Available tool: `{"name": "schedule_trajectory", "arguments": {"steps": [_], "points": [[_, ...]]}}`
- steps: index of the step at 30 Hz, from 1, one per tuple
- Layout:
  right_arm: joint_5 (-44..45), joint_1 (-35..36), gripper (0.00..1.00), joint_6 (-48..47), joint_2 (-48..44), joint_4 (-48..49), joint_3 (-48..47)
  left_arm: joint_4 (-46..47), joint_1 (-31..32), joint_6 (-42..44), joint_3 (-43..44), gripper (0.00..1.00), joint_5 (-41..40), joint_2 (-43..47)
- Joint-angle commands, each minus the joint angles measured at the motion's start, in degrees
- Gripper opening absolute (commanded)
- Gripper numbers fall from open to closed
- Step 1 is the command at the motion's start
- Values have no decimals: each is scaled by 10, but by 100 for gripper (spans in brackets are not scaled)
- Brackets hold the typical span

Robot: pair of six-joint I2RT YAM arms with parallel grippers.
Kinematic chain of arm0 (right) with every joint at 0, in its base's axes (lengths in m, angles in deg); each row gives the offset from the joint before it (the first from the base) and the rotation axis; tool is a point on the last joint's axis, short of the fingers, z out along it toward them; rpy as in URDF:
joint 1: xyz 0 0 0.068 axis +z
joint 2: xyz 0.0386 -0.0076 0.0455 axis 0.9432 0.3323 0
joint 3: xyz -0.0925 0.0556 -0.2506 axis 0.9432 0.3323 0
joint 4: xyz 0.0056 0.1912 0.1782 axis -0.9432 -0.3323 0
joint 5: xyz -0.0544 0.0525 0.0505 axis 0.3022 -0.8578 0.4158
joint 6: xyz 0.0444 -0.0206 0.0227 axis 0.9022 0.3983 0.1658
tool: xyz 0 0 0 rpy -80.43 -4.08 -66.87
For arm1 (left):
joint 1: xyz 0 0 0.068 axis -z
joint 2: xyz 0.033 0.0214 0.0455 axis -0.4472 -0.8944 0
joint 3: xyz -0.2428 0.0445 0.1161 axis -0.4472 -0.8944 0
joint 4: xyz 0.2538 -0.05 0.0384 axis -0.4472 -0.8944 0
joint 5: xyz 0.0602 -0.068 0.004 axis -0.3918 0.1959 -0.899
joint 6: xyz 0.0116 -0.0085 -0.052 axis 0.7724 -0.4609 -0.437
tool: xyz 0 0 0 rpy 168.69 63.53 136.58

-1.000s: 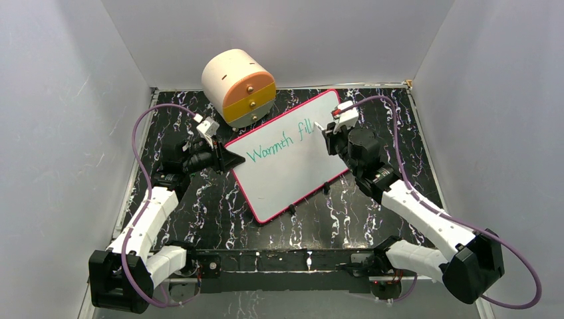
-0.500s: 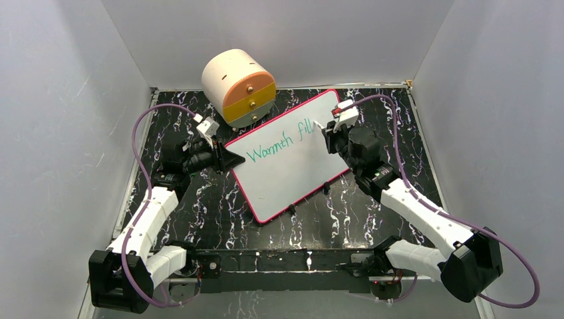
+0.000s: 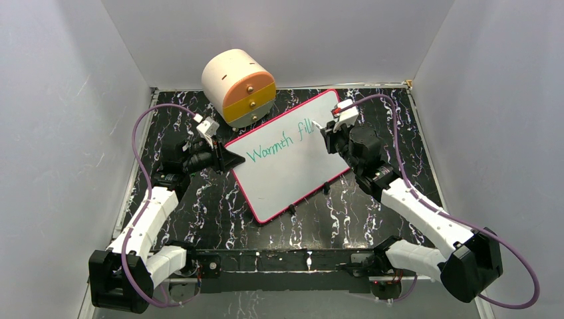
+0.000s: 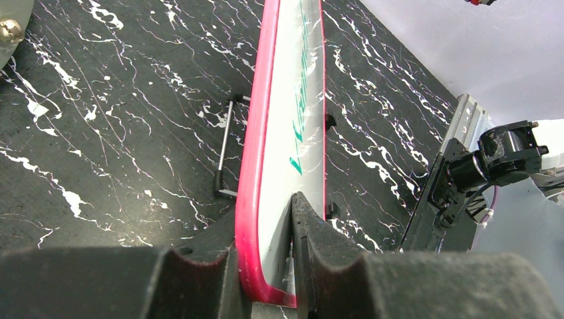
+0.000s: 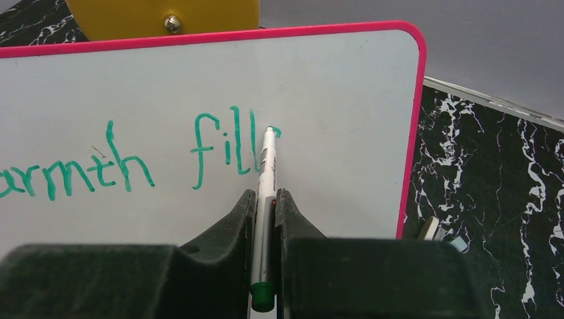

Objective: Write a sentence on the whiteboard

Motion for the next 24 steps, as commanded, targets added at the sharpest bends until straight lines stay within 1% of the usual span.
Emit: {"name": "schedule_trajectory", "arguments": {"steps": [1, 10, 20, 24], "points": [[-20, 0, 0, 7, -12, 2, -22, -101, 17, 107, -32, 0, -72, -26], [-16, 0, 0, 8, -20, -21, -13, -100, 17, 107, -32, 0, -72, -27], [26, 0, 0, 6, -18, -24, -10, -100, 17, 107, -32, 0, -72, -27], [28, 0, 0, 8, -17, -30, -9, -100, 17, 107, -31, 0, -72, -27]]}}
